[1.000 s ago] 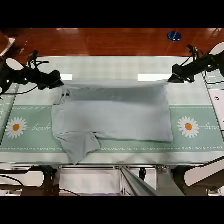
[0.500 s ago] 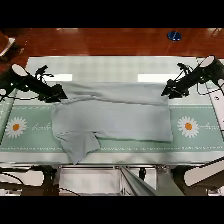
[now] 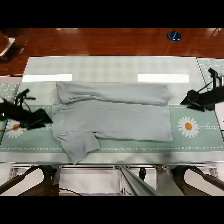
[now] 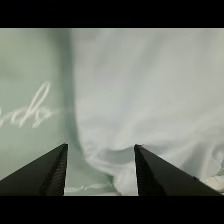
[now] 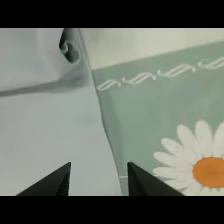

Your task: Fold the shirts.

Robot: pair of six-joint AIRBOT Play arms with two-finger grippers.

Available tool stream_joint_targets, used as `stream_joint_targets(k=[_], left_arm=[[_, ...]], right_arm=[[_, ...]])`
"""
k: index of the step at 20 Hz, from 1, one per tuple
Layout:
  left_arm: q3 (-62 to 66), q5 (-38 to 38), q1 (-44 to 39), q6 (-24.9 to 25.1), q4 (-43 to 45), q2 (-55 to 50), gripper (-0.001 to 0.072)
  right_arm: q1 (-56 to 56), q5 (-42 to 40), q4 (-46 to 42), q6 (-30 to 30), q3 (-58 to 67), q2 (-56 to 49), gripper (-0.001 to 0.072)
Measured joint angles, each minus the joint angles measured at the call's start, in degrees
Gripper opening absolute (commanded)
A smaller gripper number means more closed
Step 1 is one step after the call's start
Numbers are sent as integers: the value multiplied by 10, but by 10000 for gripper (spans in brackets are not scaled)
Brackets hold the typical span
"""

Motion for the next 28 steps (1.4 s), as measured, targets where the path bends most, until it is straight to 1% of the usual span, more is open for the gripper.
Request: stream_joint_targets(k=[3, 5, 8, 12, 13, 14, 15, 17, 19, 21, 24, 28], left_arm=[[-107, 24, 48, 15, -32, 54, 506], [-151, 38, 60, 21, -62, 74, 507], [-187, 43, 53, 38, -111, 80, 506], [-210, 52, 17, 48, -147, 71, 501], [-213, 56, 6, 50, -149, 67, 425], [-215, 62, -4, 51, -151, 64, 246], [-216, 69, -12, 53, -150, 62, 41], [-218, 71, -22, 56, -147, 59, 27], [-219, 71, -28, 58, -152, 58, 27], [-219, 73, -31, 61, -156, 57, 27], [-219, 77, -33, 63, -160, 57, 27], [-219, 82, -34, 64, -163, 57, 27]], right_arm=[[-8, -54, 63, -22, -132, 86, 414], [-10, -72, 96, -35, -186, 114, 414], [-11, -85, 123, -46, -226, 133, 414], [-12, -101, 150, -52, -244, 141, 414], [-15, -107, 153, -52, -245, 142, 414], [-21, -113, 153, -50, -243, 143, 414], [-35, -117, 143, -41, -240, 143, 414], [-77, -108, 104, -24, -235, 144, 414], [-119, -71, 49, -6, -240, 144, 414], [-138, -29, 19, 6, -258, 144, 414], [-130, 9, 13, 9, -293, 144, 414], [-100, 6, 47, 1, -315, 126, 414]])
